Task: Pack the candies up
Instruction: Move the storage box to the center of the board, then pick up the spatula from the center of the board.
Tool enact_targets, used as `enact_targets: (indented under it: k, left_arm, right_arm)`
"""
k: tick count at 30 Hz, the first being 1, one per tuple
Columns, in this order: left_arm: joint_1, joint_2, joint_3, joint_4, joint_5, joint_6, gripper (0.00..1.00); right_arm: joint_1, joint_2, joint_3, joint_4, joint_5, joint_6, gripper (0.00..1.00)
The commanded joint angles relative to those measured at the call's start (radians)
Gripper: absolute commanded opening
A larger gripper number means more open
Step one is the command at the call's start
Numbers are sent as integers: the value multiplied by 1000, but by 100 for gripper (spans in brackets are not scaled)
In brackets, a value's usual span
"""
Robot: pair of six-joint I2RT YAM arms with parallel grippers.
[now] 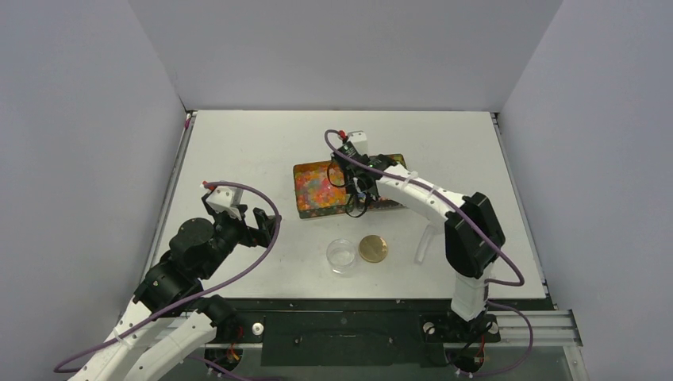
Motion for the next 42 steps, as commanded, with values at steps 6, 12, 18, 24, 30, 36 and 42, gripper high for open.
enact_targets:
  k: [6, 12, 18, 24, 30, 36, 42]
  left_arm:
    - [0, -7, 4, 18, 2, -2, 96]
    - [0, -12, 3, 19, 4, -2, 96]
    - [0, -9, 5, 20, 8, -2, 96]
    - [0, -13, 2, 21, 12, -3, 96]
    - [-2, -13, 3, 23, 18, -3, 96]
    - [-2, -12, 2, 23, 22, -5, 96]
    - [-1, -12, 3, 25, 25, -5, 96]
  right_arm:
    - [7, -252, -196, -2, 130, 82, 29]
    - [4, -399, -370, 2, 189, 167, 34]
    - [-3, -487, -488, -31, 237, 246, 36]
    - [-15, -532, -591, -48, 271, 303, 37]
    - [-61, -535, -655, -43, 274, 336, 39]
    - [-106, -511, -690, -22, 273, 346, 43]
    - [-136, -462, -705, -2, 271, 346, 44]
